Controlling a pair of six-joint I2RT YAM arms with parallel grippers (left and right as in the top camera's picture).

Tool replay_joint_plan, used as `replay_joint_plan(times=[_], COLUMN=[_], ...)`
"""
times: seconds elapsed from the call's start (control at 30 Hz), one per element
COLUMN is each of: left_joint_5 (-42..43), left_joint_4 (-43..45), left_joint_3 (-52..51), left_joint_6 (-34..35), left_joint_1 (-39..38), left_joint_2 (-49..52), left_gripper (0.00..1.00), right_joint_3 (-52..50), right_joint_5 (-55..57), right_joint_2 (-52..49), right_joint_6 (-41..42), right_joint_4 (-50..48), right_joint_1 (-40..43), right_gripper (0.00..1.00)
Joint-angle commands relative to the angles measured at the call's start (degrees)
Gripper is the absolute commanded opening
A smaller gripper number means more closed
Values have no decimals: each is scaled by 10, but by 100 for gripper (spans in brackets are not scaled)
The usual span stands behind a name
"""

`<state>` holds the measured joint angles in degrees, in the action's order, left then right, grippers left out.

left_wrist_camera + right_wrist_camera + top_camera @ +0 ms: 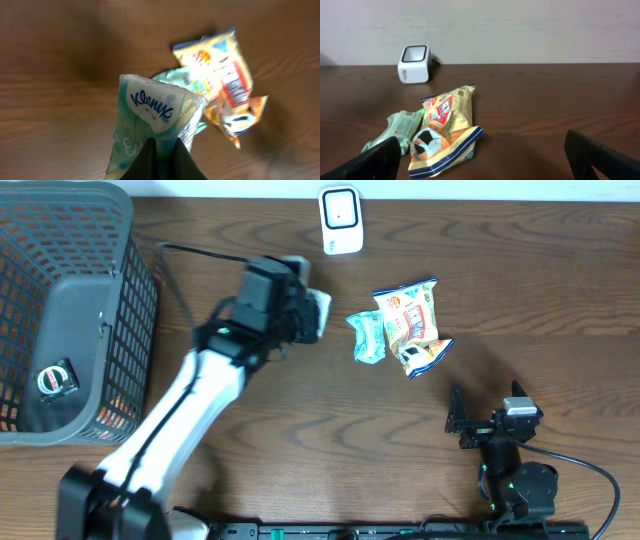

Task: Scan the item barcode
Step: 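Lift the tissue pack to the scanner and release it beside the packets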

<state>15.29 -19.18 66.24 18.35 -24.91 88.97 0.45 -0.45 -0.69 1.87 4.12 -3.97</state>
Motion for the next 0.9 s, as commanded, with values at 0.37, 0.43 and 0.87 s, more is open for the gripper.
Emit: replay_joint_plan(times=[0.37, 0.43, 0.87], left_joint_5=[-34, -34, -34], left_joint_4=[65, 68, 108], left_joint_3=[5, 5, 23], left_joint_6=[8, 8, -10], left_joint_1=[-60, -60, -11], left_joint_2=[102, 101, -30], left_gripper=[35, 50, 57], right_joint_3=[-1, -1, -1], right_joint_5=[1, 1, 1], right_joint_2=[3, 3, 3], right_joint_6=[-7, -7, -7], right_joint_4=[2, 2, 2], right_joint_1=[3, 3, 3], right_gripper=[99, 99, 99])
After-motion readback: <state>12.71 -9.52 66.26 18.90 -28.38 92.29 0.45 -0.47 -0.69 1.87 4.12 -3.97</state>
